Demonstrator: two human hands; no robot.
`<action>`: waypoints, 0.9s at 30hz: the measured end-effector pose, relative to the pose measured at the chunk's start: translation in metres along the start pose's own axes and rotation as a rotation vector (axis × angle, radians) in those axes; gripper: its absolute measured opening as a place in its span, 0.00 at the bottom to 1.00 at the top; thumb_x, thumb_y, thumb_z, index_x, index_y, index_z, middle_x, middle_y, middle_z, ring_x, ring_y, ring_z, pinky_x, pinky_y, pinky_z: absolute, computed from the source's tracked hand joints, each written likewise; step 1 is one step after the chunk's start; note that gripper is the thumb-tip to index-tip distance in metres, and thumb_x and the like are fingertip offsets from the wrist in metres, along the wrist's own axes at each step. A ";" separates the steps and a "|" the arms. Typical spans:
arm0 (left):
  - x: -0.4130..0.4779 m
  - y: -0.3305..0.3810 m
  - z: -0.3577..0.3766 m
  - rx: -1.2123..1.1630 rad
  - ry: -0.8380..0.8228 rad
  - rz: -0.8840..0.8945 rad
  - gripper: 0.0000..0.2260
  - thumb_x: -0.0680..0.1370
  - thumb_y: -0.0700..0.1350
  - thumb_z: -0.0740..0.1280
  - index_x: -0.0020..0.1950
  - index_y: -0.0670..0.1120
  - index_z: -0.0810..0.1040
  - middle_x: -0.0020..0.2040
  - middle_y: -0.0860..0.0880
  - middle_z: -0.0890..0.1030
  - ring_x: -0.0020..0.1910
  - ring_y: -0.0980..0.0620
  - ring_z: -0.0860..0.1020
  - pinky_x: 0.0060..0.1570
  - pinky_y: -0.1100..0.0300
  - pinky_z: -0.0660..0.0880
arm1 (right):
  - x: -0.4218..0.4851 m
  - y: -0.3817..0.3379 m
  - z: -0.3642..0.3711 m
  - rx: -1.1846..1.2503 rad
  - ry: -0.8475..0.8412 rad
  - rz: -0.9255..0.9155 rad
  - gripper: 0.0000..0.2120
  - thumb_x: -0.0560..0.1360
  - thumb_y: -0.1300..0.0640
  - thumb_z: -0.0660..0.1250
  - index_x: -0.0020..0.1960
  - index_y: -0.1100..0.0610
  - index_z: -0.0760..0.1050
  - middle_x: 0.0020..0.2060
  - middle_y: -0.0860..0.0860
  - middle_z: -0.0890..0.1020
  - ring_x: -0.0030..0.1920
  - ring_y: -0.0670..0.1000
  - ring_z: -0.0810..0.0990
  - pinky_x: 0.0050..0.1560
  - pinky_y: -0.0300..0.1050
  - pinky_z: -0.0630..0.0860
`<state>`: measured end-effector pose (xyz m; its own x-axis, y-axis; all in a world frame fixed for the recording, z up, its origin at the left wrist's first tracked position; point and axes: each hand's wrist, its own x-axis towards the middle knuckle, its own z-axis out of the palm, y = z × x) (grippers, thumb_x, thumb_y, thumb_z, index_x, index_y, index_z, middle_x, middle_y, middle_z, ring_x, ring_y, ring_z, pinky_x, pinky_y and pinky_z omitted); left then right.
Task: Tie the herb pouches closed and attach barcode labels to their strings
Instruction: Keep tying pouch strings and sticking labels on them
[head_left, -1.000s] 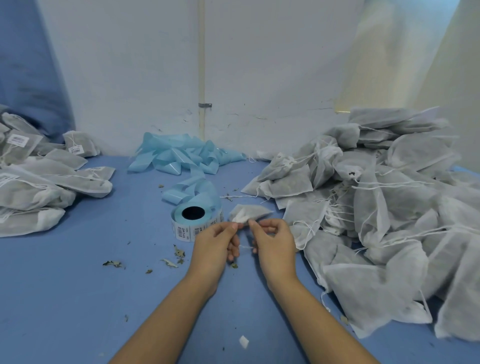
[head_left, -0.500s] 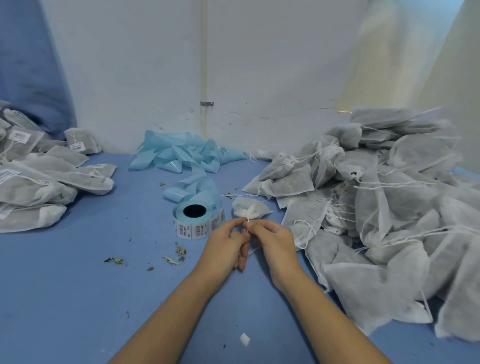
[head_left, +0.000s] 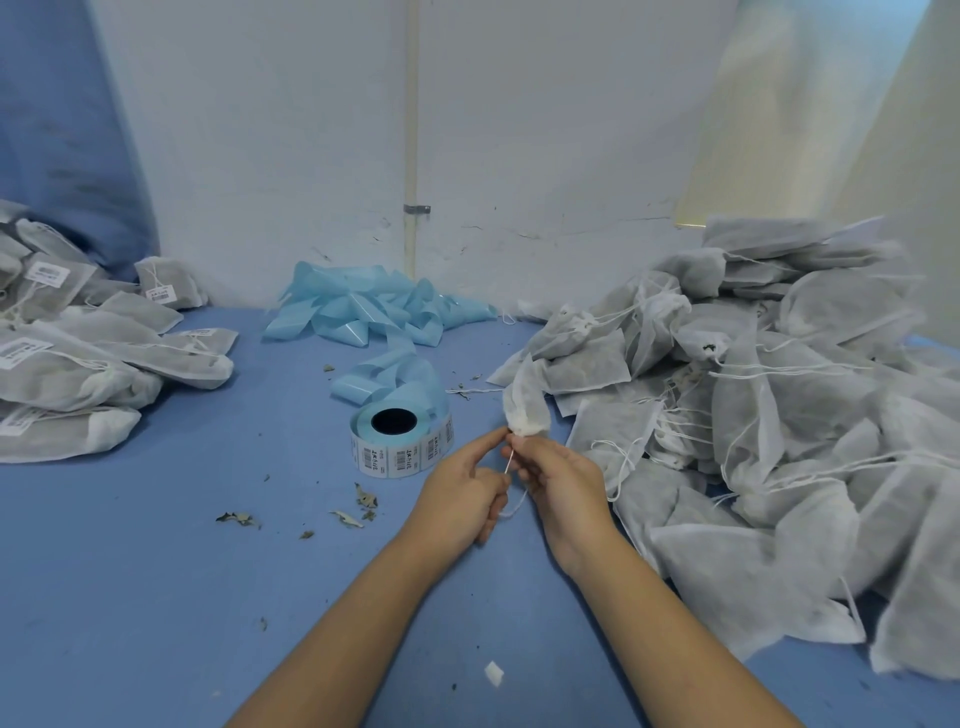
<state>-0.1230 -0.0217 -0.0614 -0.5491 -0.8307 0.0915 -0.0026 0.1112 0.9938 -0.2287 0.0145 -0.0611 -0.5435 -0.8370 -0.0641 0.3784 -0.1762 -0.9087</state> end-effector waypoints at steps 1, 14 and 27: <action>0.000 -0.002 0.001 0.032 0.026 0.022 0.17 0.79 0.35 0.59 0.63 0.52 0.75 0.25 0.49 0.71 0.21 0.54 0.67 0.25 0.63 0.67 | 0.000 0.000 -0.001 0.023 -0.014 -0.006 0.06 0.75 0.66 0.67 0.41 0.61 0.81 0.34 0.50 0.83 0.38 0.46 0.79 0.37 0.31 0.75; 0.006 -0.015 -0.017 0.534 0.423 0.207 0.06 0.79 0.45 0.64 0.42 0.50 0.75 0.42 0.55 0.76 0.41 0.65 0.72 0.37 0.73 0.64 | 0.003 -0.007 -0.008 0.153 -0.152 0.053 0.03 0.78 0.60 0.65 0.46 0.57 0.76 0.47 0.53 0.86 0.48 0.46 0.84 0.49 0.37 0.77; -0.002 -0.008 -0.016 0.893 0.485 0.418 0.07 0.81 0.47 0.60 0.49 0.45 0.76 0.52 0.53 0.74 0.48 0.56 0.72 0.34 0.62 0.65 | -0.002 0.008 0.000 -0.885 0.014 -0.482 0.08 0.78 0.55 0.63 0.40 0.55 0.72 0.35 0.44 0.75 0.38 0.44 0.72 0.41 0.40 0.69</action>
<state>-0.1084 -0.0296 -0.0682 -0.2611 -0.7400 0.6199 -0.6047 0.6259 0.4925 -0.2247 0.0145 -0.0681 -0.5025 -0.7711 0.3911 -0.5735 -0.0412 -0.8182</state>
